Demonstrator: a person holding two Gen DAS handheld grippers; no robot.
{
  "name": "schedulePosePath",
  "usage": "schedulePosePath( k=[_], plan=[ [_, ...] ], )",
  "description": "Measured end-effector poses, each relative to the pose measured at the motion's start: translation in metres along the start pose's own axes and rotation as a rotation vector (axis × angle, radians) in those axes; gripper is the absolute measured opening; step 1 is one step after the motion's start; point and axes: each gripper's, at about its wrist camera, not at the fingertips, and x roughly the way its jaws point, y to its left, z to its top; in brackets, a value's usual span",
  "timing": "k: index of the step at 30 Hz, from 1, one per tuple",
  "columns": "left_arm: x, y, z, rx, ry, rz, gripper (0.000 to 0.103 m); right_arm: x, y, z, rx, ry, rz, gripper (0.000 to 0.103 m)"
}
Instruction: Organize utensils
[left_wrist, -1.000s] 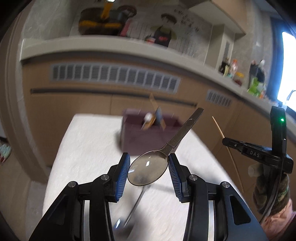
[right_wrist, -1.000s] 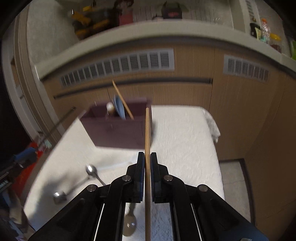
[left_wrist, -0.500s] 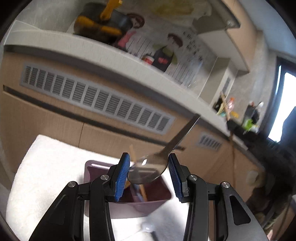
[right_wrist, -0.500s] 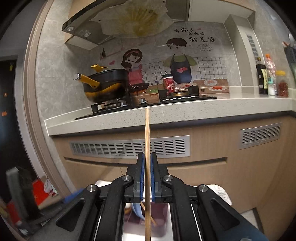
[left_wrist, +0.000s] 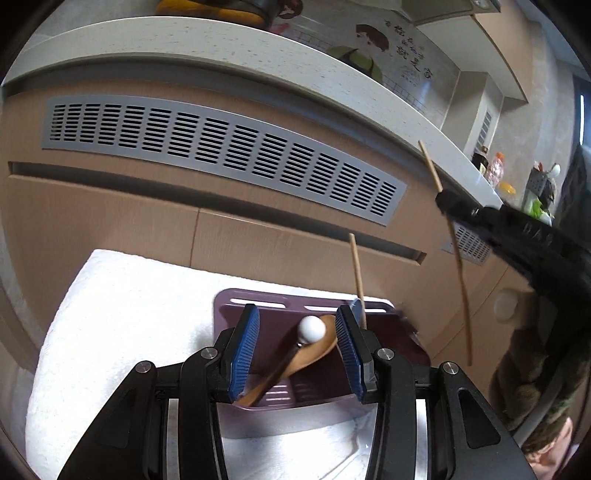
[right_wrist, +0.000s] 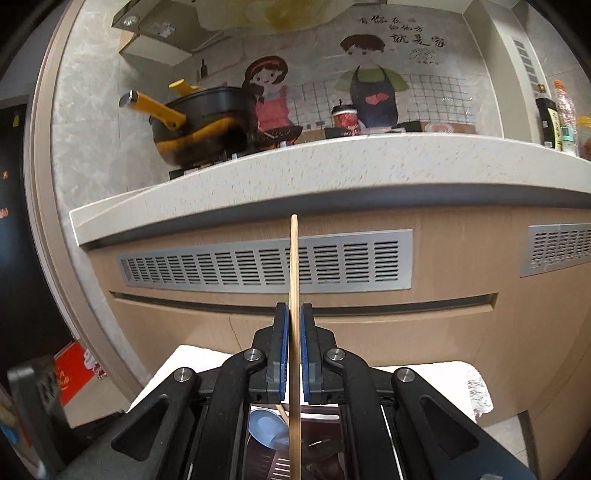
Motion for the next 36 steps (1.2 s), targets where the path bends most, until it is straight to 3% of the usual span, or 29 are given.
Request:
schedulePosePath(
  k=[8,12,22,27,30,33,36],
  plan=[
    [-0.012,0.0,0.001,0.036,0.045,-0.025,0.044,0.006,0.002,-0.006,-0.009,0.016,-0.001,0.005],
    [-0.014,-0.01,-0.014,0.091,0.138,-0.07,0.045,-0.011,0.003,-0.008,-0.028,0.025,0.011,0.005],
    [-0.052,-0.026,-0.043,0.239,0.193,-0.012,0.046,-0.066,0.004,-0.032,-0.074,0.059,0.025,0.005],
    [-0.053,-0.029,-0.076,0.304,0.35,0.048,0.049,-0.084,0.0,-0.043,-0.084,0.076,0.015,0.005],
    [-0.05,-0.032,-0.104,0.41,0.441,0.086,0.049,-0.095,-0.003,-0.05,-0.083,0.08,0.014,0.005],
    [-0.044,-0.033,-0.12,0.469,0.508,0.073,0.049,-0.103,-0.007,-0.057,-0.077,0.092,0.014,0.005],
    [-0.029,-0.031,-0.123,0.452,0.579,0.068,0.049,-0.113,-0.008,-0.066,-0.074,0.099,0.018,0.005]
  ],
)
